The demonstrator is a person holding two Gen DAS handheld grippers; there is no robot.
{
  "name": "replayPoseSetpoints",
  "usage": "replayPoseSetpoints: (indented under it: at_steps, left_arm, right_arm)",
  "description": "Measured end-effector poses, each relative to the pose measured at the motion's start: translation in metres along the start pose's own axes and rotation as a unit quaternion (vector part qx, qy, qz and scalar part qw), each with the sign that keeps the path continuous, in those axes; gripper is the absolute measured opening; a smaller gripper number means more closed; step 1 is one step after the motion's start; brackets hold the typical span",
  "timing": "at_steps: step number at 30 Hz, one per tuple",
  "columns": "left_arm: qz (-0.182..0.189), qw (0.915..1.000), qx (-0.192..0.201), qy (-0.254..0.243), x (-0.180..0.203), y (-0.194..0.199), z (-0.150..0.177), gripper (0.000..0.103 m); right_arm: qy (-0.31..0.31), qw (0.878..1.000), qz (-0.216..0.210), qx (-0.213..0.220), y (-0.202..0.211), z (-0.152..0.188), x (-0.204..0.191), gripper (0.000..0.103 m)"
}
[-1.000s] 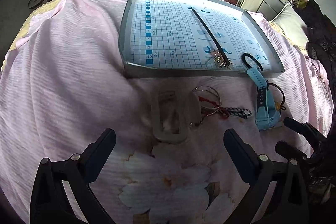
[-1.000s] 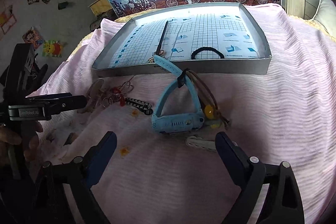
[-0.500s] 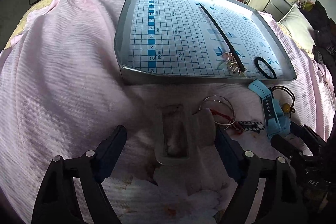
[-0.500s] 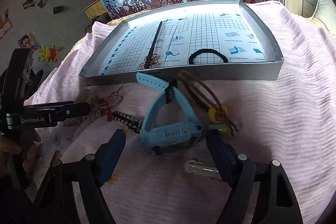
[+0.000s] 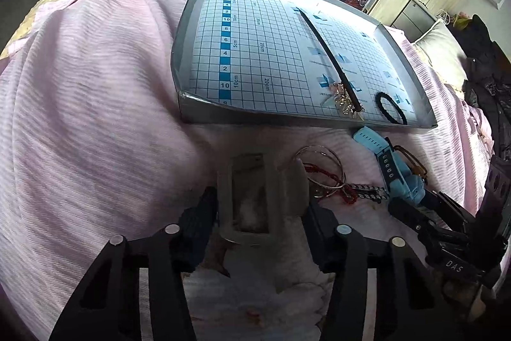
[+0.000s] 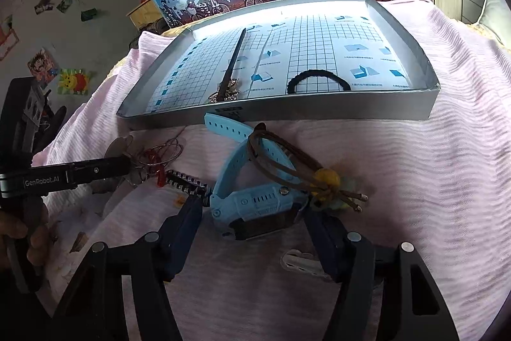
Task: Organize jewelry
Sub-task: 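Grasp the clear plastic clip with the left tool while the right tool approaches the blue watch, then close the right tool on the blue smartwatch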
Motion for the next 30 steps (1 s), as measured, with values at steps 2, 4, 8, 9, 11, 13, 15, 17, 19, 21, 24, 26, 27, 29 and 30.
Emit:
replayPoseSetpoints:
  at_steps: [2,4,8,9,11,13,15,17,19,21,24,26,27,29,30]
  left_arm:
    - [0.002,1.0,0.002,0.005,-0.001,0.002,0.0,0.043]
    - [0.006,0.9999,0.003,0.01,0.0,0.003,-0.002,0.043]
    - [0.023,0.9992,-0.001,0.032,-0.005,0.008,0.0,0.043]
    - [0.023,0.9991,0.0,0.035,-0.005,0.01,-0.001,0.043]
    - [0.022,0.9991,0.006,0.035,-0.005,0.014,-0.002,0.043]
    - [0.028,0.999,0.01,0.035,-0.004,0.02,-0.002,0.043]
    - [0.037,0.9987,0.012,0.035,-0.001,0.023,-0.001,0.043]
    - [0.045,0.9984,0.012,0.033,0.002,0.026,-0.001,0.043]
    - [0.052,0.9981,0.013,0.031,0.006,0.028,-0.001,0.043]
    - [0.058,0.9977,0.017,0.03,0.009,0.029,-0.002,0.043]
    - [0.066,0.9971,0.022,0.032,0.011,0.032,-0.004,0.043]
    - [0.07,0.9967,0.026,0.032,0.013,0.033,-0.005,0.043]
    - [0.07,0.9967,0.026,0.031,0.014,0.033,-0.005,0.043]
    - [0.069,0.9969,0.026,0.028,0.015,0.033,-0.005,0.043]
    - [0.069,0.9969,0.026,0.027,0.015,0.033,-0.005,0.043]
  right_arm:
    - [-0.004,1.0,-0.003,0.004,0.001,-0.001,0.0,0.055]
    - [-0.013,1.0,-0.014,0.008,0.002,-0.001,0.001,0.055]
    - [-0.016,0.999,-0.027,0.011,0.003,0.0,-0.002,0.055]
    - [-0.015,0.999,-0.031,0.012,0.003,0.0,-0.004,0.055]
    - [-0.012,0.999,-0.039,0.012,0.003,0.0,-0.008,0.055]
    - [-0.009,0.999,-0.047,0.012,0.003,0.0,-0.012,0.055]
    - [-0.012,0.998,-0.065,0.011,0.003,0.0,-0.018,0.055]
    - [-0.017,0.996,-0.083,0.011,0.004,0.0,-0.024,0.054]
    - [-0.021,0.995,-0.096,0.013,0.006,-0.001,-0.029,0.054]
    - [-0.02,0.995,-0.099,0.022,0.011,-0.004,-0.032,0.054]
    - [-0.017,0.994,-0.102,0.036,0.017,-0.008,-0.036,0.054]
    - [-0.016,0.994,-0.102,0.038,0.018,-0.009,-0.037,0.054]
    - [-0.017,0.994,-0.101,0.035,0.016,-0.008,-0.036,0.054]
    - [-0.017,0.994,-0.1,0.028,0.014,-0.004,-0.035,0.054]
    - [-0.017,0.995,-0.1,0.025,0.012,-0.002,-0.036,0.054]
Point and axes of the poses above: each gripper's, at about its wrist camera, not at the fingertips, and y roughly against the way its jaws point, x to its right, z to its underside, the point moved 9 cm from there along -y, roughly the way its jaws point, and after that the axes turned 10 degrees about -z, right-handed, at the moved point
